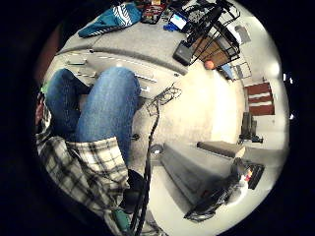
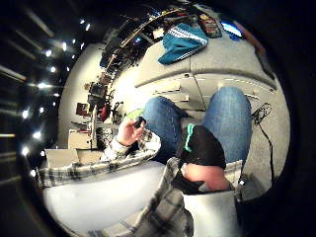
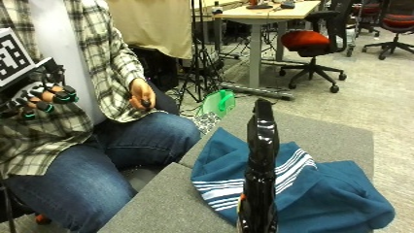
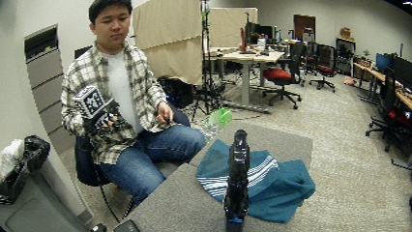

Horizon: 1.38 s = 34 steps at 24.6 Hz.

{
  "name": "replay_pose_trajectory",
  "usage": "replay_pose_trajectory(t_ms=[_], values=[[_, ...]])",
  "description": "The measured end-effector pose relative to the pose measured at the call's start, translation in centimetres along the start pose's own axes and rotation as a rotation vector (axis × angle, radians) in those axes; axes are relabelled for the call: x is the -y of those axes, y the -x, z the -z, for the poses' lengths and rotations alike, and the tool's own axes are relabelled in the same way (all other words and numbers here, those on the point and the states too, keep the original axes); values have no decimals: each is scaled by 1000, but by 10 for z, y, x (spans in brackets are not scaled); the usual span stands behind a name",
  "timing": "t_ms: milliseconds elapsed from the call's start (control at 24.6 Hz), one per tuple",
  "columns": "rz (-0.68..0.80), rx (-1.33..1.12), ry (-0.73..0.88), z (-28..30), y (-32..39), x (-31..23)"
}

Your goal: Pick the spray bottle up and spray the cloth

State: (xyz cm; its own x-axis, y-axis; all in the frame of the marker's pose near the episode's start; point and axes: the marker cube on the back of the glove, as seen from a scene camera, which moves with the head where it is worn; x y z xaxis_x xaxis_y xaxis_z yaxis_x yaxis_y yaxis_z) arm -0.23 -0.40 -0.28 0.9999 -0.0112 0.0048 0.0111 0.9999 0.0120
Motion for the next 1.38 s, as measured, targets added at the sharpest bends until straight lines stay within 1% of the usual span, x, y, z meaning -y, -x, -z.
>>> replay_pose_trajectory(t_ms=[569,732,854,976,1179,1383], values=[[12,-4,-11,0,7,5],[21,5,-1,5,0,18],[11,21,-30,9,-4,31],[5,56,-84,18,-11,57],[54,197,-165,33,-27,118],[118,369,-176,41,-53,193]])
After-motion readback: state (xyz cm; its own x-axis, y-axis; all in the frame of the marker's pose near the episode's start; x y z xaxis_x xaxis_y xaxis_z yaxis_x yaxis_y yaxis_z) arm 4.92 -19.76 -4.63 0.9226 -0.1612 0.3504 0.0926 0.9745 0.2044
